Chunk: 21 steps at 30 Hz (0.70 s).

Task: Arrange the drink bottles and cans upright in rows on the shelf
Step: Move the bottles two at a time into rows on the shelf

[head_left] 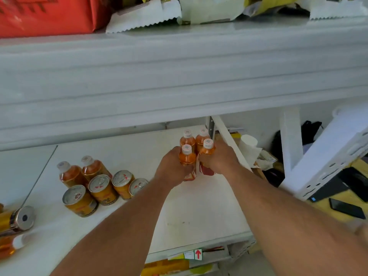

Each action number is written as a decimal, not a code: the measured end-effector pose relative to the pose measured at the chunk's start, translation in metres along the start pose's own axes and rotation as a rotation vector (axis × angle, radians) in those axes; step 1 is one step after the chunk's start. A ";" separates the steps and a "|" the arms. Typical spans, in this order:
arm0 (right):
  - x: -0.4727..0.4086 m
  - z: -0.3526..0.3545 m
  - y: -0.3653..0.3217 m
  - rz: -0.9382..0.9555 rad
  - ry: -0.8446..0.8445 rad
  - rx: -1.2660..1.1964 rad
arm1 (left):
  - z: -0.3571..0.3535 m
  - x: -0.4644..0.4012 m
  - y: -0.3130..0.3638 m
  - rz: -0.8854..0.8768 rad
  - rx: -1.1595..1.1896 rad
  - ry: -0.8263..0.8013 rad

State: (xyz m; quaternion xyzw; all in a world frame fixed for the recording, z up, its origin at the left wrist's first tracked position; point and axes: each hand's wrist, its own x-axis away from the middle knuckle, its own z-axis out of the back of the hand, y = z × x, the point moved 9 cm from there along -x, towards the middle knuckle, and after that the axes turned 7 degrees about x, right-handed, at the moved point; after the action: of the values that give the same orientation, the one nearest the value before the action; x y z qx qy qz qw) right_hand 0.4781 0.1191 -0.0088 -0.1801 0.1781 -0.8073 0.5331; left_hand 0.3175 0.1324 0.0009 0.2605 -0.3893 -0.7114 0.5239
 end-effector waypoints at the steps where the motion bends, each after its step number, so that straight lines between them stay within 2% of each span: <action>1: -0.002 -0.002 0.001 -0.008 0.005 0.000 | -0.002 -0.002 -0.002 -0.006 0.004 -0.006; 7: -0.011 -0.014 0.005 -0.005 0.017 0.031 | -0.009 -0.013 -0.006 -0.032 0.033 -0.015; 13: -0.008 -0.029 0.022 -0.042 -0.027 -0.216 | -0.014 -0.015 -0.014 -0.067 0.059 0.048; 17: 0.003 -0.044 0.037 -0.092 -0.082 -0.234 | -0.019 -0.016 -0.047 0.127 -0.068 0.062; 21: 0.003 -0.044 0.043 -0.146 -0.086 -0.150 | -0.024 -0.021 -0.054 0.172 -0.107 0.072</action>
State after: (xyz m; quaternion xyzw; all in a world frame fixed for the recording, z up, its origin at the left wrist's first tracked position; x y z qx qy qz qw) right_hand 0.4900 0.1050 -0.0677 -0.2662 0.2013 -0.8200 0.4651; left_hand 0.3134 0.1536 -0.0580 0.2230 -0.3526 -0.6738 0.6099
